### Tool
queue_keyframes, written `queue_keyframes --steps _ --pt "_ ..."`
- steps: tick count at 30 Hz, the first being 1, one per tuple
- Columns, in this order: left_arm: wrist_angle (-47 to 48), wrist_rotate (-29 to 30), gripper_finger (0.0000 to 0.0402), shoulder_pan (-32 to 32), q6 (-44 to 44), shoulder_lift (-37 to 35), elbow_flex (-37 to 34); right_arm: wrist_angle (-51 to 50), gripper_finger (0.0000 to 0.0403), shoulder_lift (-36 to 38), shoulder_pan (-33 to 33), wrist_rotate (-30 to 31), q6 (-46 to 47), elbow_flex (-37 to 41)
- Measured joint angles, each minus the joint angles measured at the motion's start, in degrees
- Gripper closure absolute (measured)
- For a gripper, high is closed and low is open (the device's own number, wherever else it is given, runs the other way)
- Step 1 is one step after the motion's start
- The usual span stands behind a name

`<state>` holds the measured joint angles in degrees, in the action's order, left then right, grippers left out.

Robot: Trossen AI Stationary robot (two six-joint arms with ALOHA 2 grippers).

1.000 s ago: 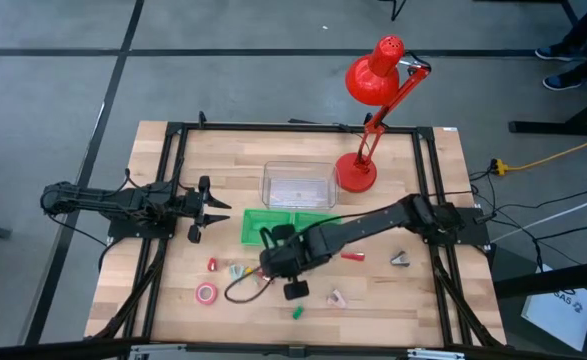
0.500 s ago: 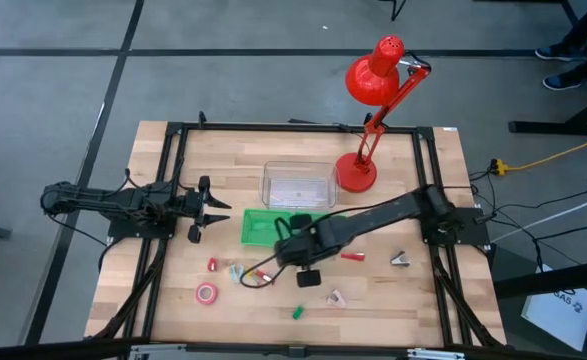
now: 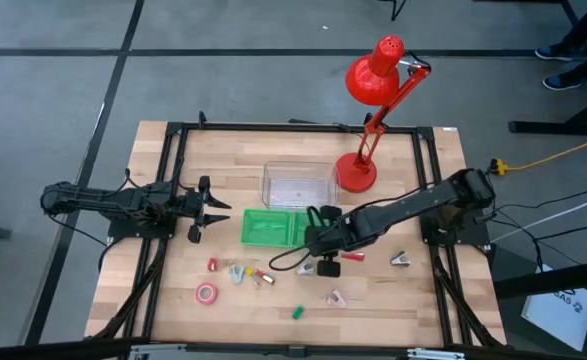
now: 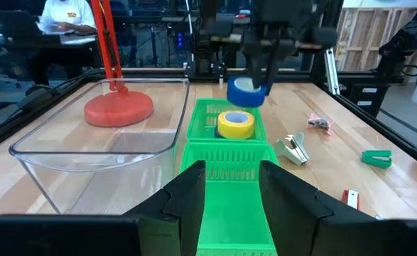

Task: Pick and place Stapler, Stapler remover, tape
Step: Put the blue tape into the right green bin, then put the pink tape into the right green bin

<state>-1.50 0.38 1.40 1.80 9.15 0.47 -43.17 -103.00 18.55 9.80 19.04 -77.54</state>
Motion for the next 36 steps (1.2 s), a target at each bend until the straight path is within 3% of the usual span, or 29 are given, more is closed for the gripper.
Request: queue_keyframes --steps 7,22,36 --pt "0.02 0.0 0.0272 0.01 0.0 0.02 0.0 6.58 0.0361 -0.07 -0.34 -0.34 -1.51 4.73" --pt "0.0 0.0 0.0272 0.01 0.0 0.02 0.0 9.63 0.0356 -0.07 -2.64 1.15 -2.96 7.61" --pt "0.0 0.0 0.0272 -0.01 0.0 0.02 0.0 10.15 0.028 -0.07 -2.64 -0.2 -2.31 7.63"
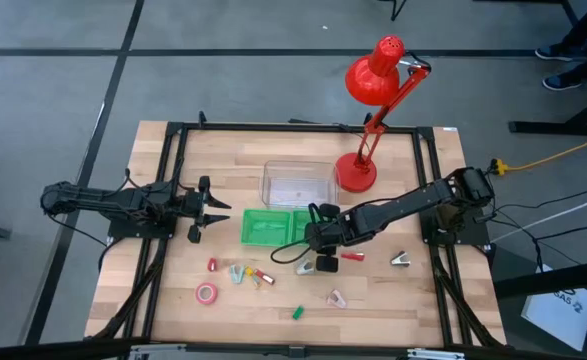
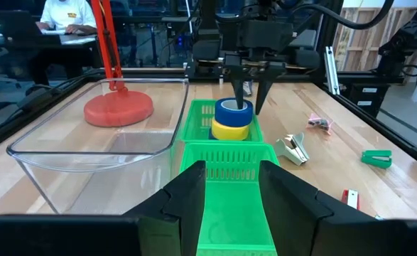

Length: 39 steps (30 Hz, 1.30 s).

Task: Pick and place Stapler, Stapler remover, tape
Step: Put the pink tape into the right green bin

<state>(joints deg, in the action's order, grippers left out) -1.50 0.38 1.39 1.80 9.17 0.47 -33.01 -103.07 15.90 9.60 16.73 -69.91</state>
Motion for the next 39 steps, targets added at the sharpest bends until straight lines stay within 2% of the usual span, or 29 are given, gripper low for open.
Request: queue_keyframes --steps 4,9,18,25,27,30,35,39 --pt "0.0 0.0 0.0272 0.02 0.0 0.0 0.01 -0.66 0.0257 0.0 -0.13 -0.36 0.9 -0.13" --pt "0.0 0.0 0.0272 0.0 0.0 -0.01 0.02 -7.35 0.0241 -0.02 -0.15 -0.61 0.87 -3.91" --pt "0.0 0.0 0.0272 0.01 0.0 0.0 0.0 -14.83 0.0247 -0.04 0.06 -0.61 0.68 -14.58" --pt "-1.49 0.73 0.0272 0.02 0.09 0.0 0.02 -17.49 0.0247 -0.02 0.13 -0.78 -4.66 -23.23" --pt "-3.54 0.85 0.0272 0.05 4.14 -0.01 0.01 -17.62 0.0247 -0.04 0.07 -0.76 -5.2 -24.98" --pt "-9.27 -1.54 0.0272 0.06 17.43 -0.02 0.01 -17.59 0.0247 -0.02 -0.31 -0.76 -5.2 -26.84" --pt "-17.07 -1.23 0.0272 0.06 39.56 -0.02 0.02 -17.38 0.0247 -0.02 -0.37 -0.59 -5.37 -28.04" --pt "-20.42 1.05 0.0272 0.06 49.5 -0.04 0.0 -17.66 0.0247 -0.04 -0.42 -0.59 -4.99 -28.02"
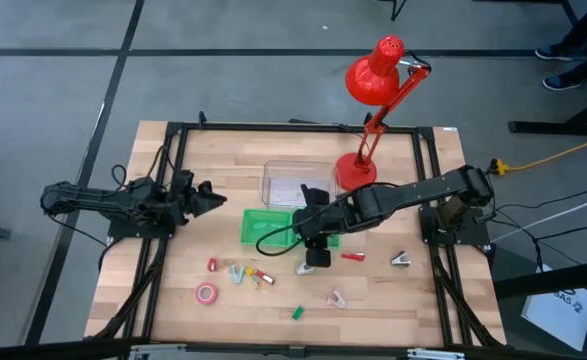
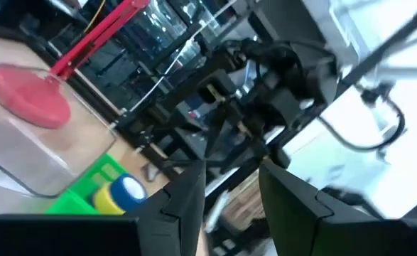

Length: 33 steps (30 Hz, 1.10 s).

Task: Pick and place Stapler, Stapler remover, tape
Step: Put the pink tape into the right green bin

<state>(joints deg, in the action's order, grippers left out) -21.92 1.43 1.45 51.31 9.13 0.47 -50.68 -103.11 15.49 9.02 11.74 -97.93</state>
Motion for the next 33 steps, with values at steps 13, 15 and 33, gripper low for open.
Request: queue_keyframes --steps 13,15,33 --pt "16.78 -4.35 0.0279 0.96 -4.54 3.84 6.89 0.07 0.0247 0.0 0.0 0.0 1.49 0.0" --pt "22.7 -5.2 0.0285 2.38 -6.93 6.98 10.99 0.07 0.0247 0.0 0.0 0.0 1.46 0.0" --pt "50.35 -13.38 0.0335 30.94 -6.86 47.88 41.76 -0.68 0.0247 0.0 0.0 1.97 -0.43 0.02"
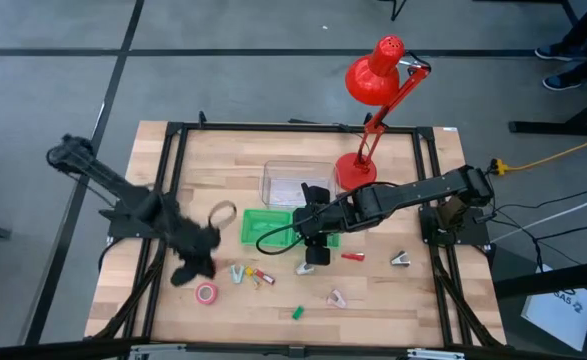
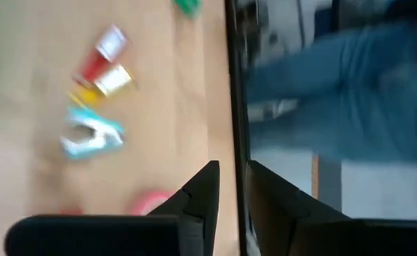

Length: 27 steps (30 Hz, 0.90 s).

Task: Pick and place Stapler, Stapler remover, tape
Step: Put the pink tape into the right green bin

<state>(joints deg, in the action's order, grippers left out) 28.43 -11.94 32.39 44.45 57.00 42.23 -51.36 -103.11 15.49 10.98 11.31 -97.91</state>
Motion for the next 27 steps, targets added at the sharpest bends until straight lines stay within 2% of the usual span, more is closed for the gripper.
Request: queue_keyframes --steps 5,9,19,27 --pt "-0.98 -0.02 0.0341 8.56 3.73 9.27 1.12 -0.04 0.0247 0.0 0.0 0.08 -1.27 0.02" --pt "-2.88 -0.02 0.0341 12.47 5.79 14.69 1.12 -0.02 0.0247 0.0 -0.12 2.19 -1.49 0.02" --pt "-4.45 1.19 0.0331 15.8 2.21 23.89 1.17 0.31 0.0247 0.0 -0.33 4.2 -1.27 0.04" --pt "-5.1 -0.97 0.0275 16.08 5.7 30.52 1.46 0.31 0.0247 0.0 -0.33 4.02 -1.03 0.04"
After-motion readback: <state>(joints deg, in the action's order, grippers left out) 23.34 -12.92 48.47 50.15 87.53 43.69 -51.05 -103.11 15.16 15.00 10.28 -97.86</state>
